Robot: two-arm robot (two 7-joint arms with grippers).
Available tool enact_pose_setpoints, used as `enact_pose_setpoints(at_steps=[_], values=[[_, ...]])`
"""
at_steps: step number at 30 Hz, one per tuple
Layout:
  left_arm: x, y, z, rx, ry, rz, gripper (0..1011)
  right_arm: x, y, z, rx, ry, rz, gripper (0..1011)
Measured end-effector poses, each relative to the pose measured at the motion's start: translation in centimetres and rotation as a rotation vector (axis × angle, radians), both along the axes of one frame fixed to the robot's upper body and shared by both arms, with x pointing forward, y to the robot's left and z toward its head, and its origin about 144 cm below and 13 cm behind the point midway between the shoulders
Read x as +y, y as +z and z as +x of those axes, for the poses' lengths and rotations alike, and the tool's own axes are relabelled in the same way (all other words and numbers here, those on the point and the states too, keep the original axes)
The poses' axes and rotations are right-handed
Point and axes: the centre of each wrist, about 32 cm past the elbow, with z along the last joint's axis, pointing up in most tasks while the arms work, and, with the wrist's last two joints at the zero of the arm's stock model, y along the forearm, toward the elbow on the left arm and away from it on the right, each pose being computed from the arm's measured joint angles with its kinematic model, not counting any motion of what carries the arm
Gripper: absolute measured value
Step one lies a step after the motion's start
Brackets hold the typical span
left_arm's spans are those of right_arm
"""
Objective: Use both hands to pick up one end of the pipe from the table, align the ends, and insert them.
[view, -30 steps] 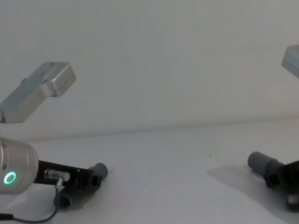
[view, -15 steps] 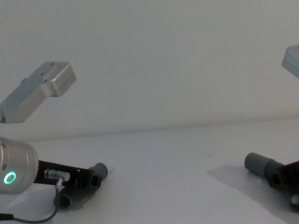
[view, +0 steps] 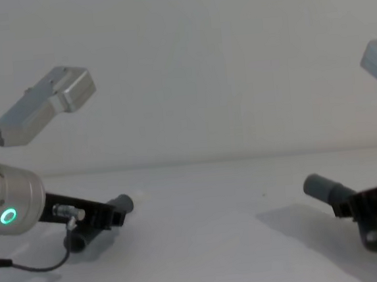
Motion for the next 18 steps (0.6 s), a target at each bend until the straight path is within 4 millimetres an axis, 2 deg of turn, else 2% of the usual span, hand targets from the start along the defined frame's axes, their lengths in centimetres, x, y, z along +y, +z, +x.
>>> enact_pose_setpoints(at_steps=[18], values=[[1.5, 2.4, -0.4, -0.122, -0.123, 0.088, 351, -1.2, 1.3, -0.4, -0.129, 0.158, 0.042, 278]])
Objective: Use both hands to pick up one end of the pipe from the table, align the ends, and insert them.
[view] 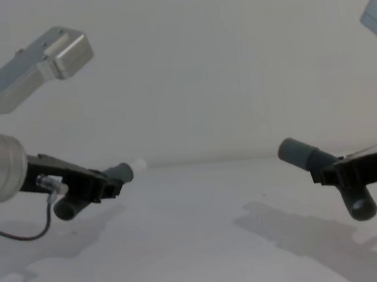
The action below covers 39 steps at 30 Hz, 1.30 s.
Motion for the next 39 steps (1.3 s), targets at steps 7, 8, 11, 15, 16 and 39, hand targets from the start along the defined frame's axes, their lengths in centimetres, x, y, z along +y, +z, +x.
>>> enact_pose_setpoints(at_steps=[7, 8, 11, 15, 16, 39], values=[[1.3, 1.0, 0.1, -0.031, -0.102, 0.043, 351, -1.0, 0.2, 0.1, -0.033, 0.100, -0.007, 278], [1.4, 1.1, 0.1, -0.034, -0.112, 0.047, 351, -1.2, 0.3, 0.1, -0.040, 0.121, -0.010, 278], [1.9, 1.5, 0.2, -0.043, -0.159, 0.062, 351, -1.7, 0.3, 0.2, -0.052, 0.169, -0.015, 278], [2.6, 2.0, 0.4, -0.054, -0.215, 0.079, 351, -2.1, 0.4, 0.3, -0.064, 0.216, -0.019, 278], [2.8, 2.2, 0.4, -0.056, -0.241, 0.084, 351, -2.3, 0.4, 0.4, -0.070, 0.240, -0.022, 278], [5.6, 3.8, 2.1, -0.064, -0.596, 0.109, 351, -4.7, 0.2, 0.7, -0.152, 0.557, -0.054, 278]])
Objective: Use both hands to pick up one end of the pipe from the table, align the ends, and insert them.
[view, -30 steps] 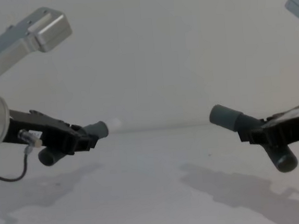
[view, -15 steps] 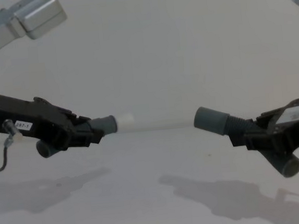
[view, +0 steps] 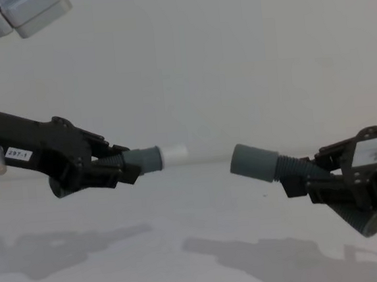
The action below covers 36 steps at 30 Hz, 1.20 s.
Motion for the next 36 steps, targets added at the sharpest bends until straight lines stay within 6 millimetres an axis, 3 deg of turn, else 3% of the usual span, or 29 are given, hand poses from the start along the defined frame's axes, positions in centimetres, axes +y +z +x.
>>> enact_pose_setpoints(at_steps=[36], values=[[0.0, 0.0, 1.3, 0.024, -0.212, -0.031, 351, 1.3, -0.2, -0.6, 0.005, 0.035, 0.016, 278]])
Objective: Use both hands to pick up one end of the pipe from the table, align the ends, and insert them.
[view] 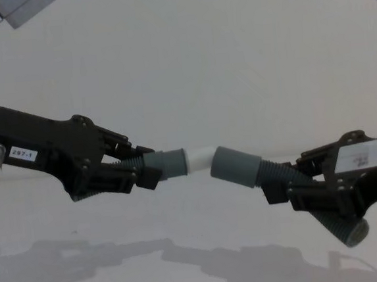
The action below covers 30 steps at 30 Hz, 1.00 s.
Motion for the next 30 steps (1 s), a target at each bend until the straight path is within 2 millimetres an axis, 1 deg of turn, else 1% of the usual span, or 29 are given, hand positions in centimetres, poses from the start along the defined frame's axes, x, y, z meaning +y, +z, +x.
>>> enact_pose_setpoints(at_steps=[12, 30], values=[[-0.40, -0.21, -0.10, 0.006, -0.014, -0.006, 351, 0.22, -0.03, 0.02, 0.005, -0.011, 0.002, 278], [-0.79, -0.05, -0.59, -0.009, -0.008, -0.001, 351, -0.16, -0.27, 0.42, 0.015, -0.029, -0.015, 278]])
